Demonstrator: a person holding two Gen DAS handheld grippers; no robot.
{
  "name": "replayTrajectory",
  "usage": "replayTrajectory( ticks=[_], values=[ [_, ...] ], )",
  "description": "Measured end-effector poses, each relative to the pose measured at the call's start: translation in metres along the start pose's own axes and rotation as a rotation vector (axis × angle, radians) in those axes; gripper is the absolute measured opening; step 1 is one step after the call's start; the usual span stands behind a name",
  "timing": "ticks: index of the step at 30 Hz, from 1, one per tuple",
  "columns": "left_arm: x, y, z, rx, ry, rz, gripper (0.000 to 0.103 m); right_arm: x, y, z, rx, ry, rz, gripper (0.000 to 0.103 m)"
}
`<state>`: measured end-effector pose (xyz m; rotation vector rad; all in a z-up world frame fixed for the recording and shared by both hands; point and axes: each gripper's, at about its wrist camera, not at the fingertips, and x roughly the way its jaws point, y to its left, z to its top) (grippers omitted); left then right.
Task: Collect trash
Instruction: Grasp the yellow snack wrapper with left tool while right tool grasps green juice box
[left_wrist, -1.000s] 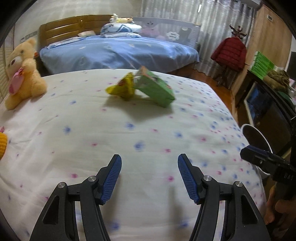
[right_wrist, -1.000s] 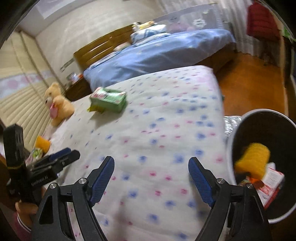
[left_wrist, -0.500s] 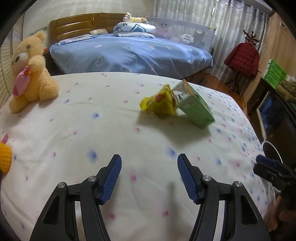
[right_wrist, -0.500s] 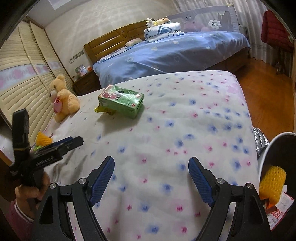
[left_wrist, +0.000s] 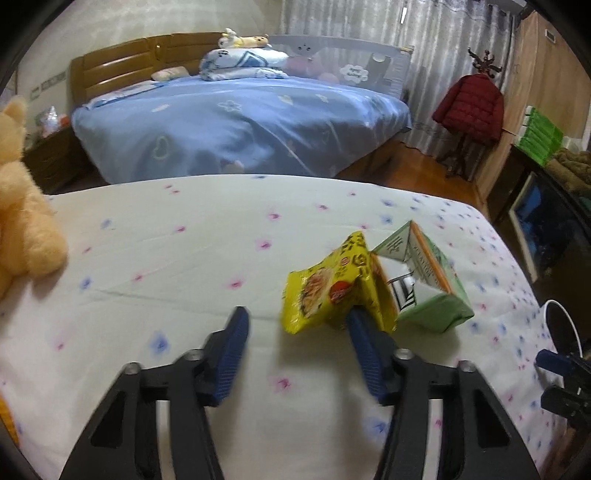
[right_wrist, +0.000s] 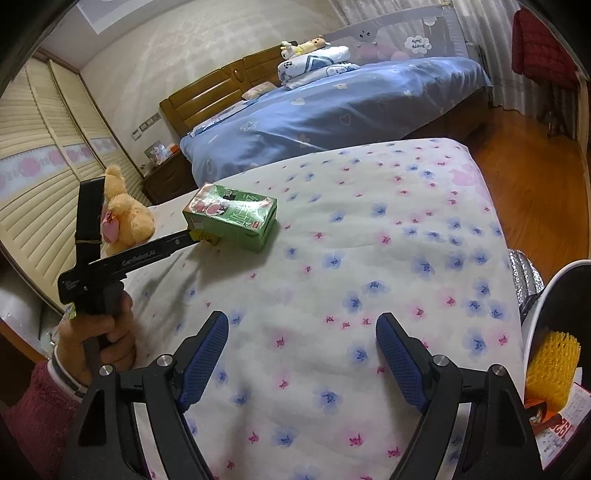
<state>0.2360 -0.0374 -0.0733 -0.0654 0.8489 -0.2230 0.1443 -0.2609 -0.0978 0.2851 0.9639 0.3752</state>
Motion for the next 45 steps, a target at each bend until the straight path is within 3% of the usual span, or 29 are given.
replayTrajectory(
  ticks=[2,9,18,27,31,36,41,43,45],
  values=[
    [0.007,-0.002,0.001,0.014,0.012,-0.019,0.022,0.001,-0.001,0.002,0.0,-0.001,-0.005,0.084],
    [0.006,-0.011,0.001,0.061,-0.004,-0.062,0.01,0.008,0.0,0.008,0.002,0.006,-0.011,0.083],
    [-0.021,-0.037,-0.031,0.085,0.0,-0.183,0.01,0.009,0.006,0.011,0.0,-0.006,-0.015,0.083],
    [-0.048,-0.002,-0.051,-0.023,-0.025,-0.081,0.01,0.025,0.009,0.02,-0.003,-0.011,-0.074,0.083],
    [-0.049,0.016,-0.058,-0.095,-0.019,-0.086,0.011,0.035,-0.001,0.03,0.083,-0.013,-0.072,0.083],
    [-0.048,0.011,-0.064,-0.13,-0.028,-0.092,0.011,0.049,0.0,0.043,0.159,-0.029,-0.079,0.084],
    [-0.049,0.011,-0.068,-0.139,-0.029,-0.113,0.011,0.065,0.008,0.053,0.156,-0.046,-0.156,0.083],
    [-0.051,0.013,-0.069,-0.147,-0.032,-0.119,0.011,0.067,0.009,0.054,0.15,-0.044,-0.176,0.07],
    [-0.05,0.015,-0.07,-0.151,-0.031,-0.126,0.011,0.065,0.006,0.052,0.14,-0.034,-0.191,0.032]
  ],
)
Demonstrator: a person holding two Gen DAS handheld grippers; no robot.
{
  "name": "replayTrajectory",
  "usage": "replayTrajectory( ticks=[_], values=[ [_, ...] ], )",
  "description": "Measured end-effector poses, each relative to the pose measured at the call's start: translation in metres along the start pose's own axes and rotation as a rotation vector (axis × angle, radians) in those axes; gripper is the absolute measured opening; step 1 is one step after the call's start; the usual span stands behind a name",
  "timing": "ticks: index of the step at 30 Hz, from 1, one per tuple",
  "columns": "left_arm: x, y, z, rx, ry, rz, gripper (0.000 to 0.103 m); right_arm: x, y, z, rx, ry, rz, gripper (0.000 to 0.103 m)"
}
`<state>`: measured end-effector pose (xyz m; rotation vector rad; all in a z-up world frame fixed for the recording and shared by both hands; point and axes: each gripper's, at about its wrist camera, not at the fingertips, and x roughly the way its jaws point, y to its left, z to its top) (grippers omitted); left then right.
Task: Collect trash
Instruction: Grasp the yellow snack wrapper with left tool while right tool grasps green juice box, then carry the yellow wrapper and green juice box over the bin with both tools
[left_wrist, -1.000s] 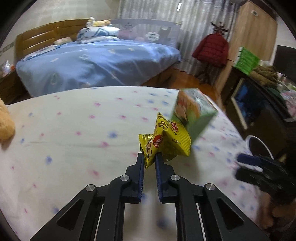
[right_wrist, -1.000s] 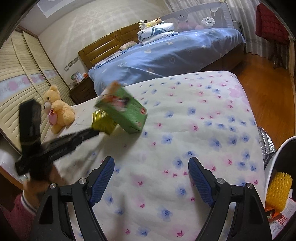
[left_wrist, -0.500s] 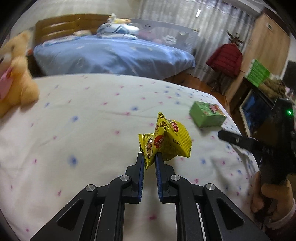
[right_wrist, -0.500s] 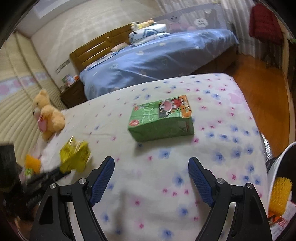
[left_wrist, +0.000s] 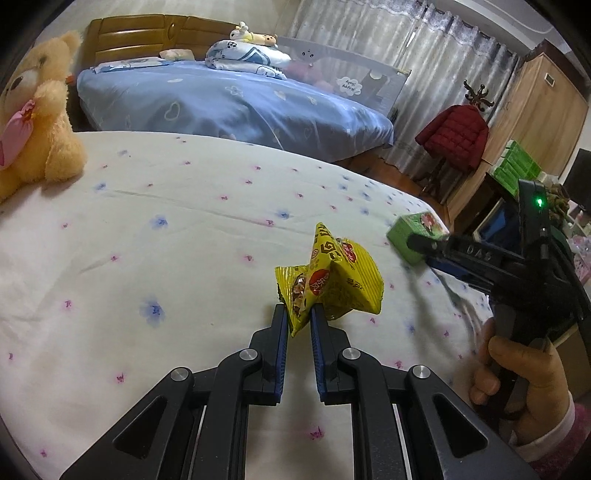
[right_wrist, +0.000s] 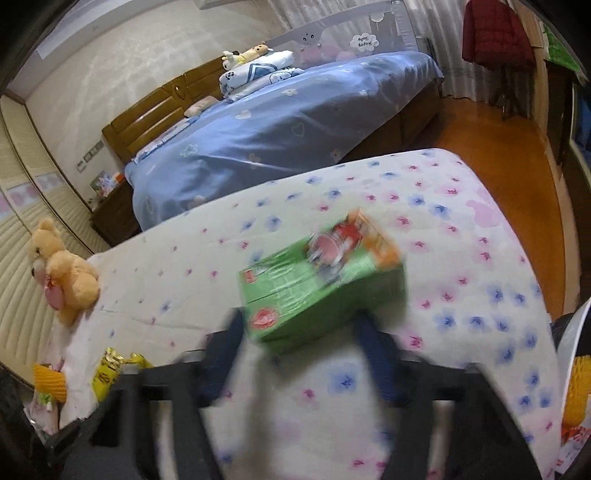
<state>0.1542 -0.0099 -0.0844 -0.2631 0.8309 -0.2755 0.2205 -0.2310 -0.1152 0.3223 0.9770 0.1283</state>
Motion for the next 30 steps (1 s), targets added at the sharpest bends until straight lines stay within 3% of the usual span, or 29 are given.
replayTrajectory(
  ticks=[2,9,13,16,18,20,28,29,30],
  values=[
    [-0.001,-0.001,0.0,0.002,0.001,-0.004,0.011,-0.003,-0.006,-0.001,-0.011,0.012,0.0,0.021],
    [0.0,-0.003,0.0,0.015,-0.003,-0.005,0.012,-0.045,-0.017,-0.014,-0.111,0.026,0.077,0.019],
    [-0.002,-0.002,-0.001,0.012,-0.004,-0.009,0.012,-0.058,-0.014,-0.033,-0.179,0.089,0.077,0.02],
    [-0.002,-0.004,-0.001,0.019,-0.007,-0.005,0.012,-0.065,-0.019,-0.042,-0.135,0.104,0.043,0.033],
    [-0.003,-0.006,-0.002,0.025,-0.01,-0.001,0.012,-0.069,-0.018,-0.044,-0.081,0.086,0.034,0.073],
    [-0.003,-0.005,-0.001,0.026,-0.012,0.0,0.012,-0.072,-0.012,-0.045,-0.046,0.033,0.003,0.083],
    [-0.004,-0.004,-0.002,0.025,-0.016,0.011,0.012,-0.043,0.014,-0.03,0.018,-0.054,-0.162,0.082],
    [-0.004,-0.004,-0.002,0.027,-0.017,0.011,0.012,-0.04,0.01,-0.028,0.025,-0.052,-0.182,0.081],
    [-0.004,-0.006,-0.002,0.033,-0.017,0.014,0.012,-0.038,0.005,-0.028,0.036,-0.043,-0.183,0.072]
  ],
)
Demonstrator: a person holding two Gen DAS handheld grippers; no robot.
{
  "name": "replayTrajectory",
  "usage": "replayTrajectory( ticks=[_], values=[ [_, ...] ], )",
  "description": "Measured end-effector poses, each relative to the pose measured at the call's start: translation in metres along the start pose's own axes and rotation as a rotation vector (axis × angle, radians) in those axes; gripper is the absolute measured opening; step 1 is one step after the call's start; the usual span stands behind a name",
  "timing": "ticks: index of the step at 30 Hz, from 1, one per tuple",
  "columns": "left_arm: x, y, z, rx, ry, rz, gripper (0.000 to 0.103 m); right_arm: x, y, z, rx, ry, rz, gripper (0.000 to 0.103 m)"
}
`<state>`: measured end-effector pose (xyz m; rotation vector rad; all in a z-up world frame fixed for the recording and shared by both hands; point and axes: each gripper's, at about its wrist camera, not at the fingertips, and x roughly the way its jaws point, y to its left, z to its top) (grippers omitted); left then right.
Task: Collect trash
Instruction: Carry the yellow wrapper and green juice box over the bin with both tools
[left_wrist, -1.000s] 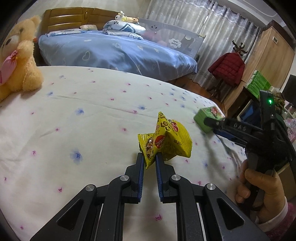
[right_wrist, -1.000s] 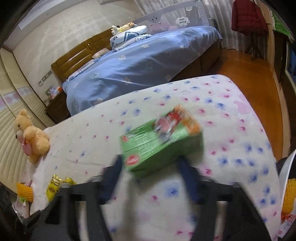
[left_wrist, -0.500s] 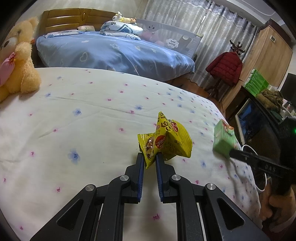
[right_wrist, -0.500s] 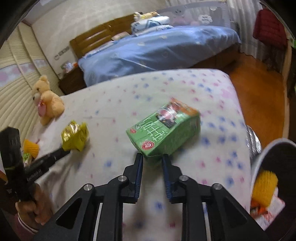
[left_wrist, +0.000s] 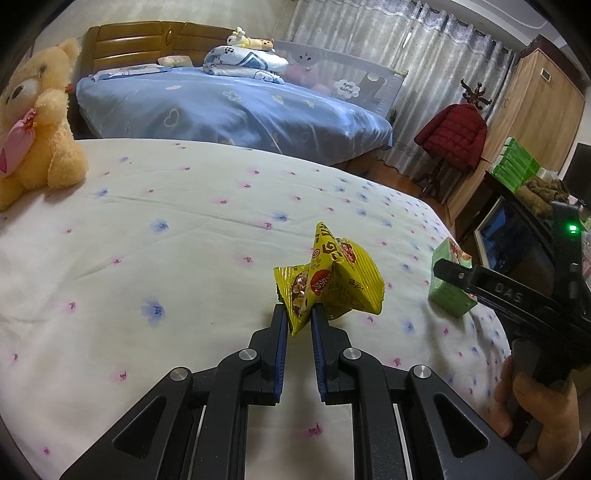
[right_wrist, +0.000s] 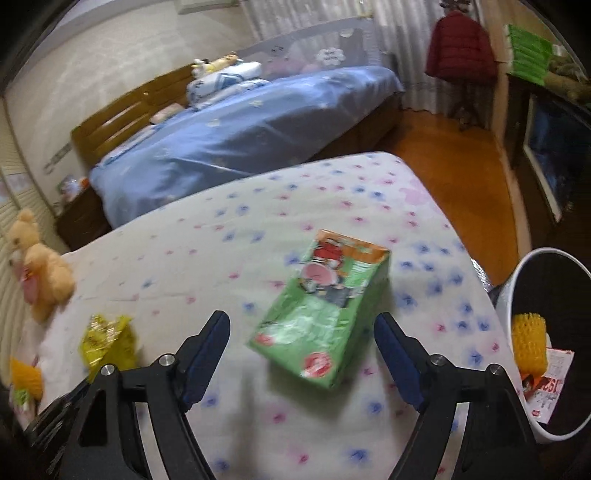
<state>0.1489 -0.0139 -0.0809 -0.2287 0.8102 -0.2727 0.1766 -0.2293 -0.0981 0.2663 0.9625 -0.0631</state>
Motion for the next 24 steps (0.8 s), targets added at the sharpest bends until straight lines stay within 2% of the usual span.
replayTrajectory(
  ticks=[1,3,10,18,24],
  values=[
    [0.0,-0.001,0.0,0.005,0.0,0.002,0.012,0.003,-0.004,0.0,0.004,0.017,0.012,0.063],
    [0.0,-0.005,0.001,0.025,0.0,0.008,0.012,0.0,-0.011,-0.004,-0.007,0.021,0.041,0.054],
    [-0.009,-0.035,-0.007,0.092,0.023,-0.018,0.012,-0.043,-0.028,-0.023,-0.08,0.005,0.095,0.053],
    [-0.021,-0.079,-0.018,0.125,0.048,-0.075,0.012,-0.093,-0.065,-0.037,-0.023,-0.049,0.181,0.053],
    [-0.024,-0.11,-0.026,0.179,0.073,-0.091,0.012,-0.113,-0.091,-0.051,0.017,-0.069,0.199,0.053]
  ],
)
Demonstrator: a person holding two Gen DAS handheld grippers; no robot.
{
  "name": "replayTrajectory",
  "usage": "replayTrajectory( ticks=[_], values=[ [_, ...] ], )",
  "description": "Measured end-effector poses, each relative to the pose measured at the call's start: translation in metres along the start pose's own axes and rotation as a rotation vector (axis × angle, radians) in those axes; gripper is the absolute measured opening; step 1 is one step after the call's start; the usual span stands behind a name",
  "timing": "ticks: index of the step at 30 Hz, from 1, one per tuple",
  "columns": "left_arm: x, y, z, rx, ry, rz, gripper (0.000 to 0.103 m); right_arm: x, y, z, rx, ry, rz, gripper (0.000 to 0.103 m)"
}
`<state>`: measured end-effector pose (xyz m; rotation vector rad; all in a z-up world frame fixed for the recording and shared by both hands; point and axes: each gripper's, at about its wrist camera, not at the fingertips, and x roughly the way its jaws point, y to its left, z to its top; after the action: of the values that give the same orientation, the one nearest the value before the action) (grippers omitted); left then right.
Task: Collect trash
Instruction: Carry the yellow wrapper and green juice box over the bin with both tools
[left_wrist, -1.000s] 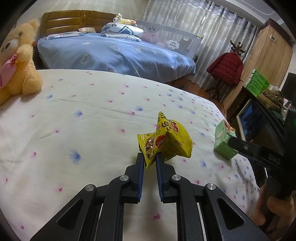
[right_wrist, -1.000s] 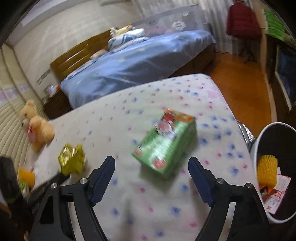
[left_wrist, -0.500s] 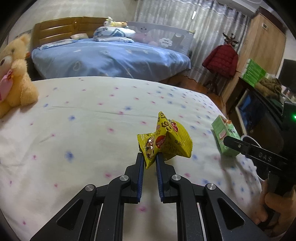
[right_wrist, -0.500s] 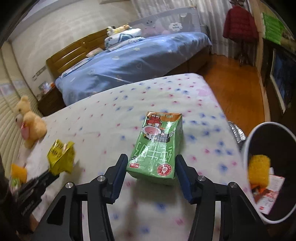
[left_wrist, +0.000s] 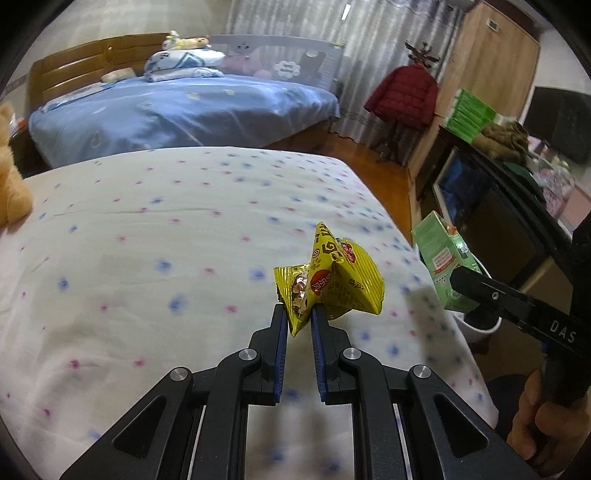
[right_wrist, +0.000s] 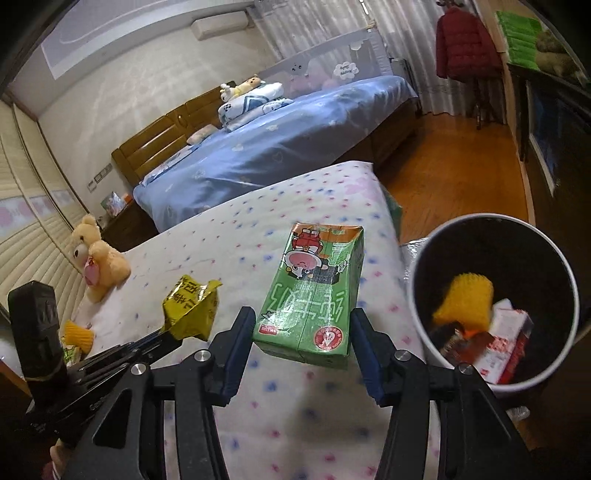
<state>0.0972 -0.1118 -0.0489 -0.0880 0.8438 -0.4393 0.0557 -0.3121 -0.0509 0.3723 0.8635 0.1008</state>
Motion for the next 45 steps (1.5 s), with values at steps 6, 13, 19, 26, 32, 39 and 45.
replayTrajectory(
  ticks=[6,13,19,26,32,39,45],
  values=[
    [0.0,-0.03,-0.001,0.049,0.012,-0.008,0.012,-0.02,-0.023,-0.007,0.036,-0.028,0.012,0.053],
    [0.005,-0.061,-0.003,0.104,0.017,-0.013,0.012,-0.035,-0.046,-0.009,0.065,-0.05,-0.005,0.053],
    [0.01,-0.084,-0.003,0.146,0.023,-0.024,0.012,-0.047,-0.066,-0.011,0.092,-0.074,-0.024,0.053],
    [0.019,-0.107,0.0,0.19,0.034,-0.034,0.012,-0.057,-0.087,-0.014,0.124,-0.09,-0.039,0.053],
    [0.026,-0.119,0.002,0.206,0.041,-0.036,0.012,-0.06,-0.097,-0.013,0.139,-0.096,-0.049,0.053],
    [0.035,-0.129,0.005,0.222,0.048,-0.04,0.012,-0.06,-0.106,-0.013,0.161,-0.099,-0.058,0.053],
    [0.038,-0.135,0.008,0.233,0.046,-0.043,0.012,-0.062,-0.111,-0.014,0.17,-0.099,-0.065,0.053]
  ],
)
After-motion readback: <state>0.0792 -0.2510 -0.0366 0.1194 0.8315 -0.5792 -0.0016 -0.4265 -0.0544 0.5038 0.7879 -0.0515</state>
